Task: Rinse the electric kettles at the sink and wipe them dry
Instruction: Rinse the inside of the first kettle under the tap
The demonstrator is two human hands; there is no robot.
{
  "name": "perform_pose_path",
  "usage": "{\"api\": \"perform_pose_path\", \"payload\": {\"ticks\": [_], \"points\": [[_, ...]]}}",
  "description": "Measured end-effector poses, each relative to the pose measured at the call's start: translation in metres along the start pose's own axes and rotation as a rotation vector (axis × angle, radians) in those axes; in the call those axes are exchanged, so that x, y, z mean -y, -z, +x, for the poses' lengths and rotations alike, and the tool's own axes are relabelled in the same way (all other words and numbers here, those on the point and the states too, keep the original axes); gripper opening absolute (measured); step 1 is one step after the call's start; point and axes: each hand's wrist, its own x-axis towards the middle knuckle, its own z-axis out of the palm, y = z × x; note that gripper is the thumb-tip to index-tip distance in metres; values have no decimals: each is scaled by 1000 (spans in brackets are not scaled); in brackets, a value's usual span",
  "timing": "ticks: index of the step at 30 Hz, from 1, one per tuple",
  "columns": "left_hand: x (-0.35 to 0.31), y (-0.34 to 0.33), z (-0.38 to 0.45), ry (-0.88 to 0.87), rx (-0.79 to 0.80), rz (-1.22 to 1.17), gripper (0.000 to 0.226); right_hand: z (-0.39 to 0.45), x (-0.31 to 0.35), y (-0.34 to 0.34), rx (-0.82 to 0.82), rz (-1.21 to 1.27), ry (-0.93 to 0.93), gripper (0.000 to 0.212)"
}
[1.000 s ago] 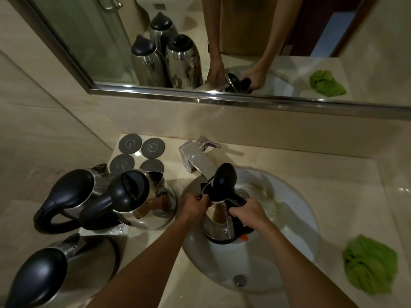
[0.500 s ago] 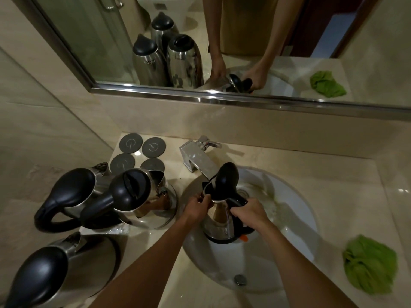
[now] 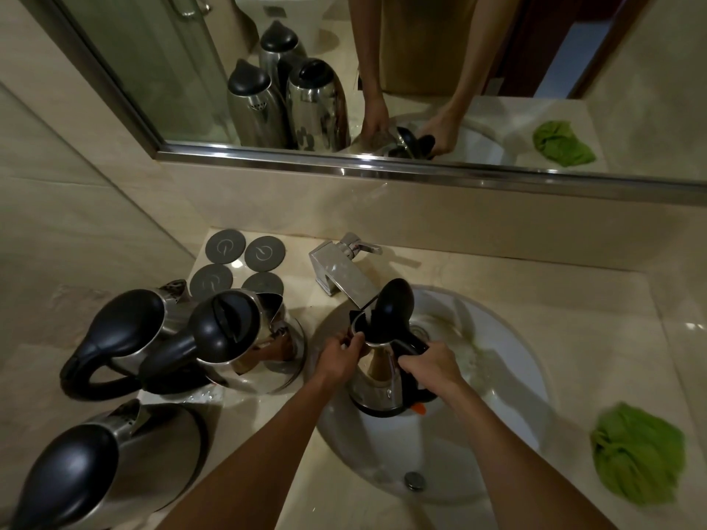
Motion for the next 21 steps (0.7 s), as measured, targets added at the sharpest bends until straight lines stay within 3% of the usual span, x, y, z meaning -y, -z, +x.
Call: {"api": "perform_pose_path", "payload": {"ticks": [5, 11, 21], "points": [[1, 2, -1, -32, 71, 109, 11, 1, 1, 1, -2, 18, -8, 21], [-3, 4, -5, -60, 104, 267, 35, 3, 2, 1, 18, -23, -7, 20], [6, 5, 14, -125, 141, 370, 39, 4, 2, 2, -2, -19, -26, 24]]}}
